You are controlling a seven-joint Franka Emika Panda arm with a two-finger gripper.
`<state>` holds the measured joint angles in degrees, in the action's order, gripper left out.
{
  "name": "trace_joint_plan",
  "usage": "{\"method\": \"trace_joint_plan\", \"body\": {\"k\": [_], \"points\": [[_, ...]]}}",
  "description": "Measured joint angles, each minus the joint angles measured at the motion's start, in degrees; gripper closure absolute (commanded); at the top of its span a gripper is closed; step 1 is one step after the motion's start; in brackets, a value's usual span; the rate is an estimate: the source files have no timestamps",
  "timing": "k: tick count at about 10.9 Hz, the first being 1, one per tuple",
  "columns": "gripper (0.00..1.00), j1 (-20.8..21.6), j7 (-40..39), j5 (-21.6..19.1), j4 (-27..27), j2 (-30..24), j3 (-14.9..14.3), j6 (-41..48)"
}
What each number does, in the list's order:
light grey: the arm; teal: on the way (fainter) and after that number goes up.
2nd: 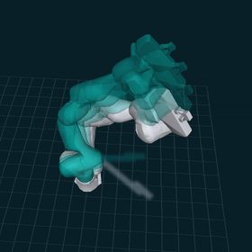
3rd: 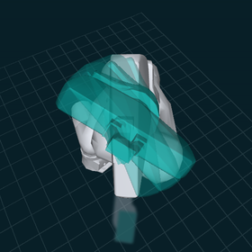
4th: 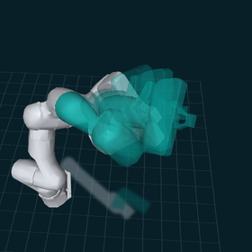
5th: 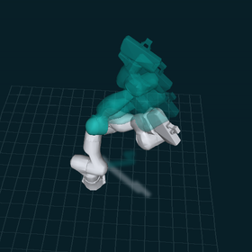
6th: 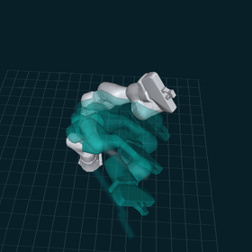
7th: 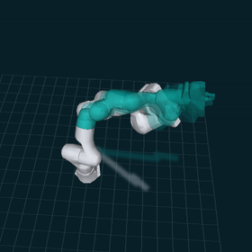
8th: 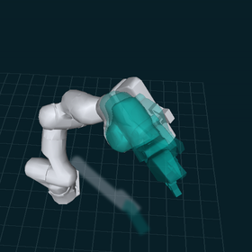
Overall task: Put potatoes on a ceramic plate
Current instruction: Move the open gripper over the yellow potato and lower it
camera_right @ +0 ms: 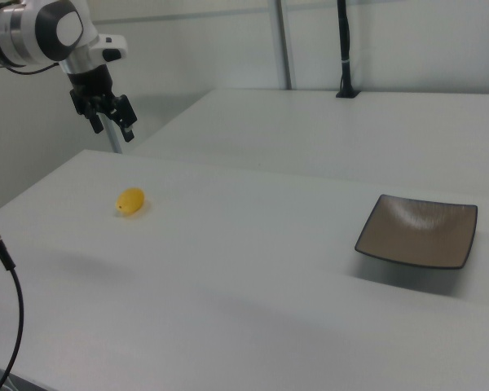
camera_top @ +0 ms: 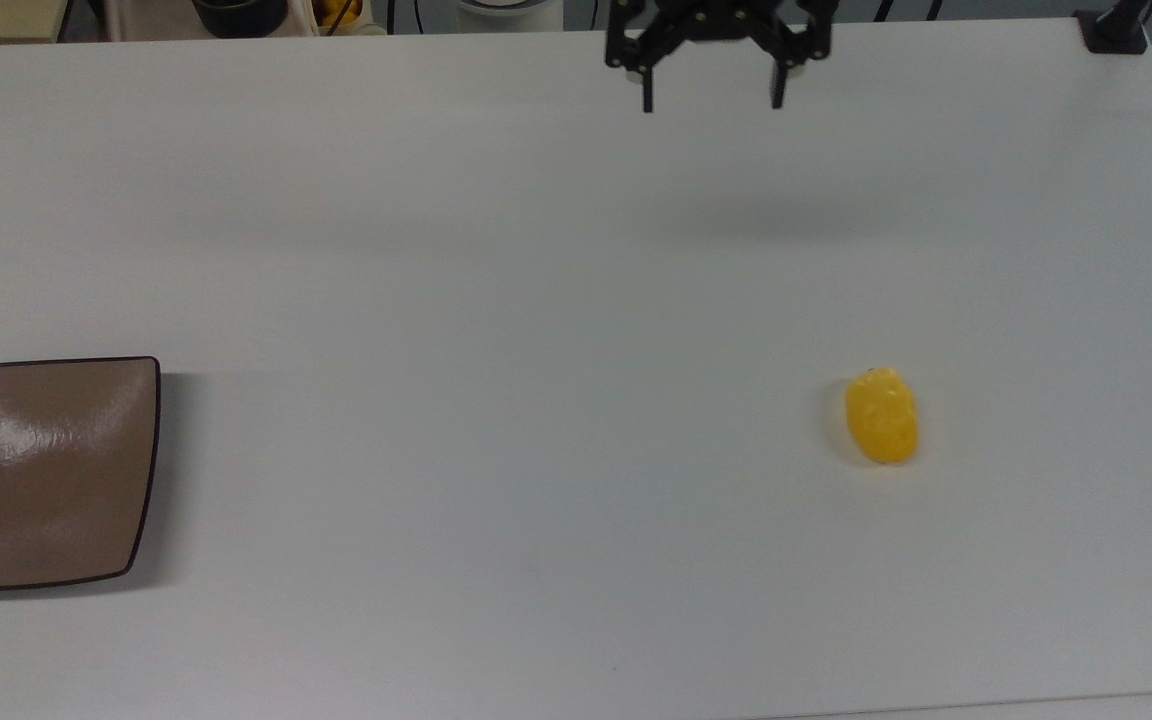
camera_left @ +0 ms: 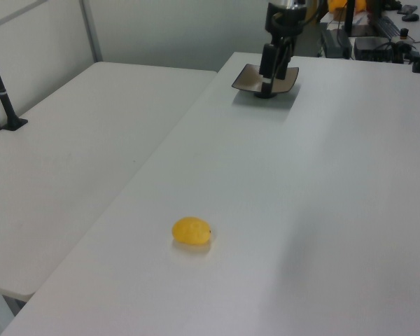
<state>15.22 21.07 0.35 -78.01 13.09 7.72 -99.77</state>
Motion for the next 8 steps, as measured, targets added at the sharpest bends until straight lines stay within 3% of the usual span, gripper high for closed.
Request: {"method": "trace_joint_plan", "body": {"k": [2, 8], "points": [[0.0, 2.9, 3.5, 1.5, 4.2, 4.7, 0.0, -3.2], [0.0, 9.0, 12.7, 5.7, 8.5, 14.4, -0.8, -12.0]]}}
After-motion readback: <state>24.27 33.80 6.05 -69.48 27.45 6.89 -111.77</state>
